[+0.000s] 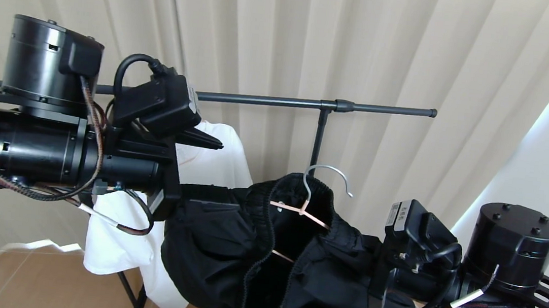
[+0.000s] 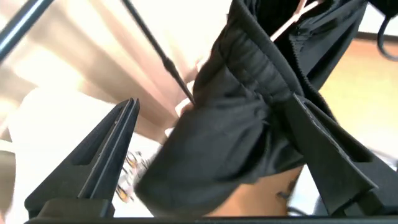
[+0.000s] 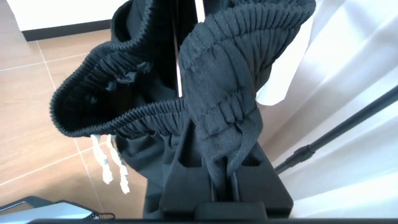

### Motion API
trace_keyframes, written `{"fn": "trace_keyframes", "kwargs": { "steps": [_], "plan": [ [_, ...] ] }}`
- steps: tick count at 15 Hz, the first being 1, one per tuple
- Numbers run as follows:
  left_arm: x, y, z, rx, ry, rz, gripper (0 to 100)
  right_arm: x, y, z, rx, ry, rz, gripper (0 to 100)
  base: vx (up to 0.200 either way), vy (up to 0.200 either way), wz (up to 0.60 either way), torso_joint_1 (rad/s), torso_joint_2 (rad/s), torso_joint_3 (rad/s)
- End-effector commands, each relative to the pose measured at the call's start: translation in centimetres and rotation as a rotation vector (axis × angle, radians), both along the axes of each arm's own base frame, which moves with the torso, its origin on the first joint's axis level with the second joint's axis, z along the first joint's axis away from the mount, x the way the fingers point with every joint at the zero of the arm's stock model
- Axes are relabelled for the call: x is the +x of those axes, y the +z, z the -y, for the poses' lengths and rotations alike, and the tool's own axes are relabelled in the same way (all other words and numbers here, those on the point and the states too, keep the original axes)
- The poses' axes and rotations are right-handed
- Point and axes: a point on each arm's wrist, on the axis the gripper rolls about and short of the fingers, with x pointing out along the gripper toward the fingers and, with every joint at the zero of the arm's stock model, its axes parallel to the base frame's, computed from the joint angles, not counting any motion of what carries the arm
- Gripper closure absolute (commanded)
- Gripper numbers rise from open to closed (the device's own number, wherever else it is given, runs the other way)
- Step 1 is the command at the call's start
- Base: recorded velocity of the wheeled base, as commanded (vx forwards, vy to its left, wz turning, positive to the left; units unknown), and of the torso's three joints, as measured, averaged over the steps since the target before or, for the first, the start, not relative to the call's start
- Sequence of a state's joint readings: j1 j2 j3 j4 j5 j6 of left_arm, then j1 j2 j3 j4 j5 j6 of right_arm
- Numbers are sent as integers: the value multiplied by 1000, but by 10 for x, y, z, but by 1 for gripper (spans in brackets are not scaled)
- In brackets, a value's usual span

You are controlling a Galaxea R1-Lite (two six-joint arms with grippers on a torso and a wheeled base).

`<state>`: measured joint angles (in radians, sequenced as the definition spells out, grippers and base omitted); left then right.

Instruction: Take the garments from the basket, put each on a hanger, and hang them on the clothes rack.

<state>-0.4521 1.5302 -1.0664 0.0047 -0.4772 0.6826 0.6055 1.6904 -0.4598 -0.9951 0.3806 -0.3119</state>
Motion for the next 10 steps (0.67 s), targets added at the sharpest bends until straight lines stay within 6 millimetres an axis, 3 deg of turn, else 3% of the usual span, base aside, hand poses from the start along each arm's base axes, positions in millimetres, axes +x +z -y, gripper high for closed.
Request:
{"fn": "trace_keyframes", "kwargs": {
  "steps": [1, 4, 8, 10],
  "plan": [
    [26, -9, 12, 65, -50, 5, 0, 0, -1, 0, -2, 0, -1, 100, 0, 0, 0, 0, 0, 0],
    [31, -6, 16, 90, -253, 4, 0, 3, -6, -2, -12, 0, -16, 100, 0, 0, 0, 0, 0, 0],
    [27, 0, 26, 65, -378, -45, 0, 2, -7, -5, -16, 13, -20, 100, 0, 0, 0, 0, 0, 0],
    [31, -11, 33, 82, -399, -75, 0, 1, -8, -6, -17, 18, -21, 100, 0, 0, 0, 0, 0, 0]
  ]
}}
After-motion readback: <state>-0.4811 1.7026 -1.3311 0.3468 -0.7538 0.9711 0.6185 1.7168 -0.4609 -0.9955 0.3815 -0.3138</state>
